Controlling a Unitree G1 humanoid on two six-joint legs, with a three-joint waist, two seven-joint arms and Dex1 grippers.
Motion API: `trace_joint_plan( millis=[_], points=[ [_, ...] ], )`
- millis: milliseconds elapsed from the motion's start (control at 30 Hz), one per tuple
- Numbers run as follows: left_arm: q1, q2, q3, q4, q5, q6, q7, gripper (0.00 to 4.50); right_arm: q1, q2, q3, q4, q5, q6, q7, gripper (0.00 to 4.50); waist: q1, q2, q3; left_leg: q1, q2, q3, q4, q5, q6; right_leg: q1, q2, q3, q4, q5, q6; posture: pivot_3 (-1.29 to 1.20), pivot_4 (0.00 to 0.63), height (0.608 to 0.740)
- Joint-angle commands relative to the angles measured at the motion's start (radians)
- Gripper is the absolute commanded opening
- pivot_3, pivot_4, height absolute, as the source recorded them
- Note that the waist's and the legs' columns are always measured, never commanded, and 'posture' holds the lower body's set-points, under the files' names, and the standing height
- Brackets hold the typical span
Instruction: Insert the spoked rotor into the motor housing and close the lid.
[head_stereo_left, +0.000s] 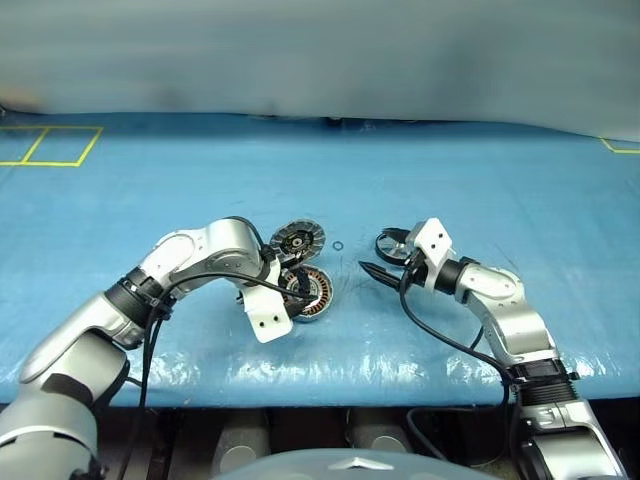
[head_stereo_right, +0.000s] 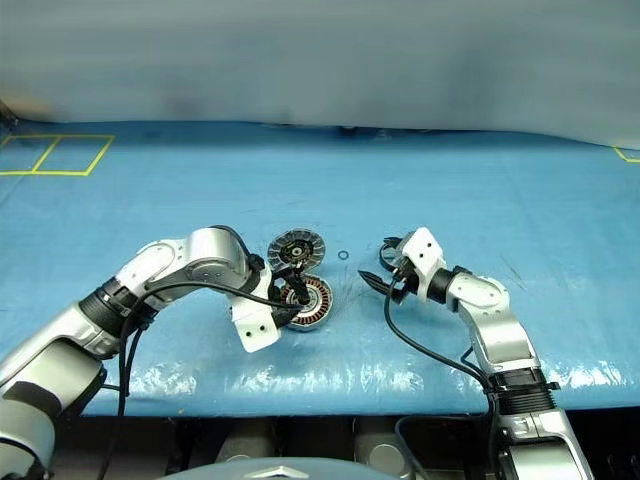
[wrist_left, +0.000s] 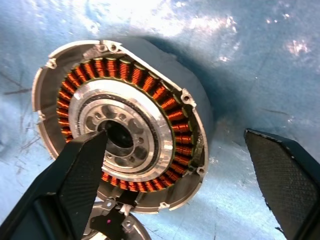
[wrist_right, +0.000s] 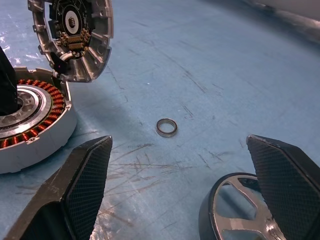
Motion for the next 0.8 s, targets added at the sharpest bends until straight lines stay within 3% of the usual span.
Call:
trace_joint_plan(
  millis=[33,267,400,633,800],
  points=[
    [0.019,0.049,0.054,-0.053,-0.076,-0.012,-0.003,4.47,-0.025,0.018,0.000,0.006,0.010,-0.025,0.008,4.50,-0.001,0.000,0.000,0.000,0.000,0.000,0.000,0.000,0.000,0.000,0.000,0.000,0.000,0.000,0.000,0.00,0.150,0.740],
    [0.141,0.155,0.143,-0.139,-0.301,0.075,-0.034,4.47,-0.054,0.068,0.029,0.065,0.000,-0.032,0.010,4.50,-0.002,0.000,0.000,0.000,0.001,0.000,0.000,0.000,0.000,-0.001,0.000,0.000,0.001,-0.001,-0.001,0.00,0.150,0.740],
    [0.302,0.184,0.276,-0.255,-0.595,0.378,-0.038,4.47,-0.079,0.100,0.047,0.124,-0.018,-0.048,-0.004,4.50,-0.003,0.000,0.000,0.000,0.001,0.001,0.000,0.000,0.000,-0.001,0.000,0.000,0.002,-0.001,-0.001,0.00,0.150,0.740],
    [0.564,0.084,0.479,-0.384,-0.896,0.699,0.131,4.47,-0.137,0.148,0.070,0.221,-0.052,-0.050,-0.020,4.50,-0.003,0.000,0.001,0.001,0.002,0.000,0.000,0.000,0.000,-0.002,0.001,-0.001,0.005,-0.002,-0.002,0.00,0.150,0.740],
    [0.702,0.015,0.559,-0.371,-0.940,0.730,0.209,4.47,-0.189,0.166,0.084,0.290,-0.077,-0.037,-0.033,4.50,-0.006,0.001,0.001,0.002,0.002,0.000,0.000,0.000,0.000,-0.002,0.001,-0.001,0.005,-0.002,-0.002,0.00,0.150,0.740]
  ],
)
